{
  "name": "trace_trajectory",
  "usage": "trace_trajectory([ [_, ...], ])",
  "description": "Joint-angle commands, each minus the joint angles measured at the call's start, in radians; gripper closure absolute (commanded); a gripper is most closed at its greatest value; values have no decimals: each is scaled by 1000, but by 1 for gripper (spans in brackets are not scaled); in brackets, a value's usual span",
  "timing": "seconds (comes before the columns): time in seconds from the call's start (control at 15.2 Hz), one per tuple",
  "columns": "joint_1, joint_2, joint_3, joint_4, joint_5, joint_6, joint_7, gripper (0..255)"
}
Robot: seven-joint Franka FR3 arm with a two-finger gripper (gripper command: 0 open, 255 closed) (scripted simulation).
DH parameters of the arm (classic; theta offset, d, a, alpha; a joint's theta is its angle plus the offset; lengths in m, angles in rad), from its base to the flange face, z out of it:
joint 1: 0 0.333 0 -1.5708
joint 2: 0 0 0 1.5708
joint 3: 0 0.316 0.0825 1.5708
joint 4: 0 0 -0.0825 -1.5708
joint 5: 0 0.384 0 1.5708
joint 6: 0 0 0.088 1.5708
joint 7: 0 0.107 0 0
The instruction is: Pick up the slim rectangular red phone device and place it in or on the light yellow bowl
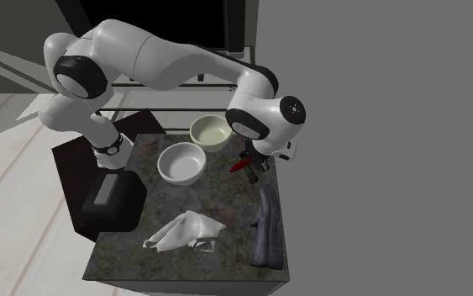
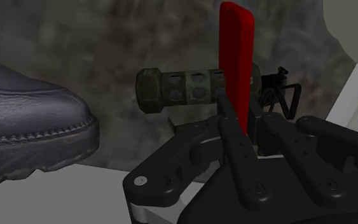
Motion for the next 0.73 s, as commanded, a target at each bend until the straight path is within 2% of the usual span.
trace_trajectory([
  [0.0, 10, 9, 5, 34, 3, 79, 2, 255],
  [0.66, 19, -15, -2, 131, 11, -40, 15, 255],
])
